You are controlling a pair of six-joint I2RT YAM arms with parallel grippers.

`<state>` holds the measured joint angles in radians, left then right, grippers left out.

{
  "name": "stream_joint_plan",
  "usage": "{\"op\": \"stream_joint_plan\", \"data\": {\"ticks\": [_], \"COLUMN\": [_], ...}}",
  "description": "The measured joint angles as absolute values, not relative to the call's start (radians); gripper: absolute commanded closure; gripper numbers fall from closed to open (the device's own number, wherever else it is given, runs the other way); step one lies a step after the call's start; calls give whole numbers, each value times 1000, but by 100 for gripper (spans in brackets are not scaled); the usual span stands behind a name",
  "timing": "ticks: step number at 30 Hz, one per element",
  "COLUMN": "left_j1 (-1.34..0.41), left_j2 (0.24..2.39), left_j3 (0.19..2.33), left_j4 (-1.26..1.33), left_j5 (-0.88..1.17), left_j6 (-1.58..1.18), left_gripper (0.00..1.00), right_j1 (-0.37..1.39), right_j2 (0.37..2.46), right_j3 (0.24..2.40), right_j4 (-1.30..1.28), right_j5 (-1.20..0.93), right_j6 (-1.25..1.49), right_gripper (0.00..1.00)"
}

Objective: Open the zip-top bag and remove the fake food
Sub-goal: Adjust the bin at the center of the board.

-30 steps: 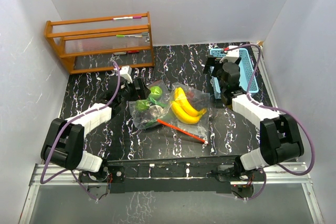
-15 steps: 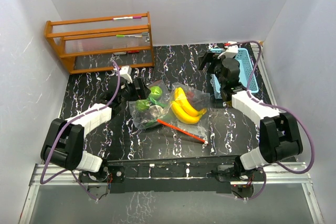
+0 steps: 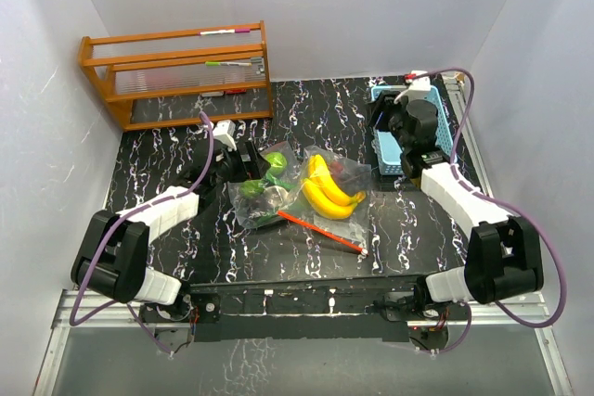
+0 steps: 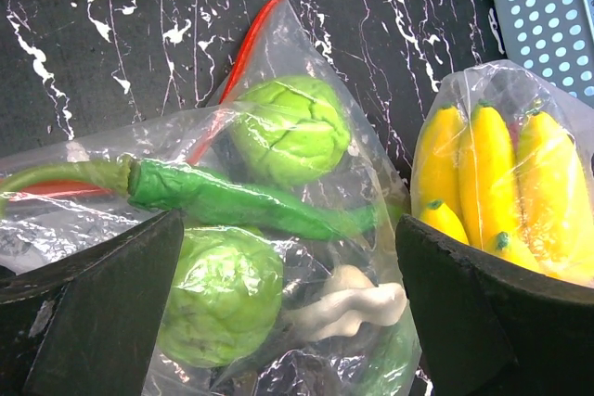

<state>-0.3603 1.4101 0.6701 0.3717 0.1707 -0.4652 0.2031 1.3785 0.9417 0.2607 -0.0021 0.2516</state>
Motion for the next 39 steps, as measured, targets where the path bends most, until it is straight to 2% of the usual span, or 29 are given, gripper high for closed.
{"op": "stream_joint_plan", "data": {"ticks": [2, 3, 8, 9, 13, 17, 20, 26, 29, 30, 32, 37, 39], "left_j1": [-361, -362, -362, -362, -362, -362, -362, -362, -361, -357, -356, -355, -355], "left_j2": [1410, 1410, 1410, 1410, 1412, 1422, 1437, 1446, 1448, 1448, 1448, 1447, 1443], "left_j3": [670, 672, 675, 675, 675, 675, 687, 712, 705, 704, 703, 704, 703], "left_j4": [371, 366, 359, 361, 408, 471, 480, 463, 469, 471, 472, 454, 431], "left_j5": [169, 168, 165, 169, 205, 238, 241, 187, 155, 145, 132, 80, 57], "left_j6": [-464, -461, -454, -456, -482, -511, -521, -554, -595, -609, -631, -648, -647], "left_gripper": [3, 3, 2, 3, 2, 2, 2, 5, 24, 26, 27, 26, 21], "right_j1": [204, 204, 200, 194, 131, 91, 93, 150, 198, 209, 232, 282, 303], "right_j2": [1353, 1334, 1333, 1346, 1432, 1488, 1491, 1486, 1486, 1486, 1486, 1499, 1533], "right_j3": [903, 879, 862, 862, 860, 861, 872, 913, 915, 916, 916, 935, 968], "right_j4": [297, 317, 382, 396, 505, 550, 516, 323, 217, 190, 140, 91, 89], "right_j5": [-10, -11, -43, -76, -303, -450, -482, -292, -120, -80, -13, 47, 49], "right_j6": [259, 263, 298, 320, 447, 523, 520, 382, 293, 276, 239, 196, 197], "right_gripper": [6, 2, 2, 3, 19, 23, 24, 24, 34, 39, 48, 52, 52]}}
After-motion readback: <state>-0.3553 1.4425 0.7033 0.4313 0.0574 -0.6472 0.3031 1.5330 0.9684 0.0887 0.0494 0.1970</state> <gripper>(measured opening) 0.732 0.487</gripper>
